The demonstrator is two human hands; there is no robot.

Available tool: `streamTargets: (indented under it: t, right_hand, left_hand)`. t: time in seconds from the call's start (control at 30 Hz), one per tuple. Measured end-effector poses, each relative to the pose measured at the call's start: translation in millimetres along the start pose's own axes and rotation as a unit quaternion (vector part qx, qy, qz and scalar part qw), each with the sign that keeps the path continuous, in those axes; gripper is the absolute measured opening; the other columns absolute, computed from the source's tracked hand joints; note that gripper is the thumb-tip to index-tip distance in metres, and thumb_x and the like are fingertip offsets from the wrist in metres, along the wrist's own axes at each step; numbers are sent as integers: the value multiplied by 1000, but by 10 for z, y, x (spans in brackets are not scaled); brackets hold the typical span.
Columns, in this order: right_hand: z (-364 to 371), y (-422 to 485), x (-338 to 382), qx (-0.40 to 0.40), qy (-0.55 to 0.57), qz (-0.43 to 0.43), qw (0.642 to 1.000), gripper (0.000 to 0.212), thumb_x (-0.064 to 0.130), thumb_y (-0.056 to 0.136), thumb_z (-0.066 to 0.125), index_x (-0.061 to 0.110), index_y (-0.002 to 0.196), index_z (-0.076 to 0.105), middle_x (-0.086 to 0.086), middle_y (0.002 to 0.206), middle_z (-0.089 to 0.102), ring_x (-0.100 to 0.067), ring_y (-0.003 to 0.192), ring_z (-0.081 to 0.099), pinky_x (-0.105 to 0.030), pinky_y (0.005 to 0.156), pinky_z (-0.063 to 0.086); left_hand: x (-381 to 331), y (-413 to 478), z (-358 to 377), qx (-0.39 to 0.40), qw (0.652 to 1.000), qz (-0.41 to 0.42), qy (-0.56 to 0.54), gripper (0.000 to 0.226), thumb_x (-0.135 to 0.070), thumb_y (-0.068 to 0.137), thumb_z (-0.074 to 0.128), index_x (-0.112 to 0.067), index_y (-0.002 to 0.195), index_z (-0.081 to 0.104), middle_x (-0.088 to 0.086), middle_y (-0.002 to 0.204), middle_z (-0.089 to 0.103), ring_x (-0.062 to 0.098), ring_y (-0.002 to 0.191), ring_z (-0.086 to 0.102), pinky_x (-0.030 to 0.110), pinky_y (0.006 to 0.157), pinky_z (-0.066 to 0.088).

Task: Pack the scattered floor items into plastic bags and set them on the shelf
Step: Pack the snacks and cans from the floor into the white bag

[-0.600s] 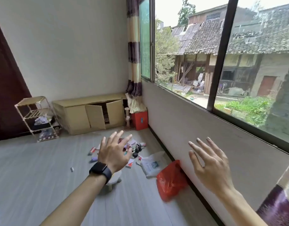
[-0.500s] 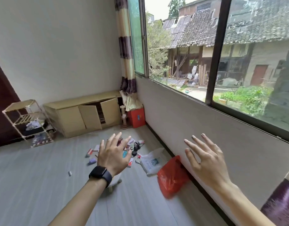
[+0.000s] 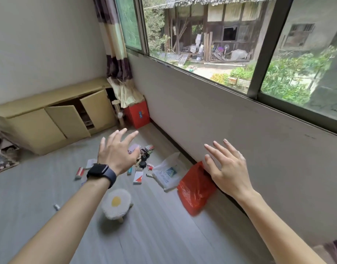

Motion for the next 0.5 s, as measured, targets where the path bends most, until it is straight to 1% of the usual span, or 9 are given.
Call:
streamTargets:
  t: [0.1, 0.33, 0.43, 0.5]
  right_hand:
    - [399, 338, -63, 17, 3, 36, 999, 43, 51, 95, 41, 43, 134, 56, 10, 145, 52, -13, 148, 26, -48, 118, 24]
    - [1476, 1301, -342, 45, -2, 100, 994, 43, 53, 96, 40, 46, 136, 53, 13, 147, 49, -11, 149, 22, -45, 120, 22]
    - [1981, 1807, -530, 77, 5, 145, 986, 38, 49, 100, 44, 47, 137, 52, 14, 149, 46, -9, 149, 19, -44, 121, 19]
    - [2227, 2065, -618, 91, 11, 180, 979, 39, 48, 100, 44, 47, 138, 51, 15, 150, 45, -7, 149, 18, -42, 121, 19]
  left_hand:
    - [133, 538, 331, 13, 1000, 17, 2, 53, -50, 90, 50, -45, 141, 42, -3, 153, 38, 18, 141, 30, 49, 114, 23]
    - [245, 1909, 1239, 64, 996, 64, -9, 54, -53, 90, 50, -45, 143, 40, -2, 153, 37, 20, 142, 29, 49, 115, 21]
    - [320, 2592, 1668, 112, 992, 63, -14, 53, -53, 91, 47, -46, 143, 38, -3, 154, 36, 19, 142, 28, 47, 116, 20]
    - [363, 2950, 1917, 145, 987, 65, -9, 53, -53, 91, 44, -47, 143, 36, -4, 154, 35, 18, 142, 28, 45, 115, 21]
Point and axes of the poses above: each hand's wrist, its own y-axis towards the middle knuckle, its own z-axis out of the palm, x = y × z, the point moved 6 cm from there along y, towards the middle knuckle
